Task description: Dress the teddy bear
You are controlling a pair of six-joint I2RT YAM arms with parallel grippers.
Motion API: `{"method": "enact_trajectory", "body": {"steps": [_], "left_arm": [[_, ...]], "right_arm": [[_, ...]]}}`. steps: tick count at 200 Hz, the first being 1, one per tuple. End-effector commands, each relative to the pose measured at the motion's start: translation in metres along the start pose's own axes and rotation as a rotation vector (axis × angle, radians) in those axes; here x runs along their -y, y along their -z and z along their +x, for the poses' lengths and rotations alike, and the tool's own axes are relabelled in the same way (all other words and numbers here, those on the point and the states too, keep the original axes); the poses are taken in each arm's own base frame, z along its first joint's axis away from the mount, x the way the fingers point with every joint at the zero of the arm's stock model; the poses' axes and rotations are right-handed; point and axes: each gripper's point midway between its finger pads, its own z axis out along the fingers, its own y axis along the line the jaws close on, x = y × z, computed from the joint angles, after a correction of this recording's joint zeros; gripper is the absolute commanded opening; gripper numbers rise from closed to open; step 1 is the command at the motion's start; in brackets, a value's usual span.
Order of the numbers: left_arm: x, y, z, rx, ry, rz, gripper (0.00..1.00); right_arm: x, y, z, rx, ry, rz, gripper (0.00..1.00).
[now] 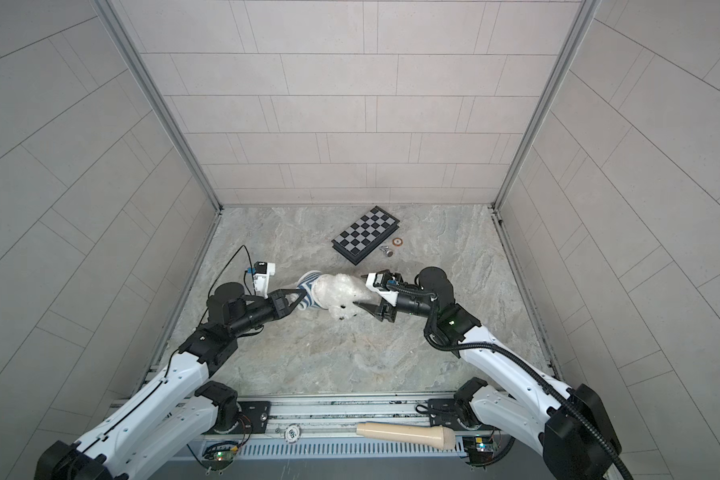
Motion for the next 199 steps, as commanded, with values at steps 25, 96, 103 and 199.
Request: {"method": "enact_trajectory", "body": {"steps": [25,96,103,199], "left_arm": [[0.000,0.004,0.000,0.010,-0.097,-0.029,0.00],[-0.013,-0.002,0.009,0.003,-0.101,-0.066,0.00],[-0.014,-0.002,0.010,0.002,-0.104,-0.068,0.00],[-0.022,-0.001,0.015,-0.003,-0.120,-0.088,0.00]], "right_arm": [[0.006,-0.011,-0.017,-0.052,-0.022,-0.019,0.70],[-0.001,-0.048,0.037,-0.262,-0.141,-0.073,0.73],[-0.001,-0.051,0.044,-0.283,-0.153,-0.075,0.73],[-0.015,-0.075,0.092,-0.452,-0.231,-0.176,0.73]]}}
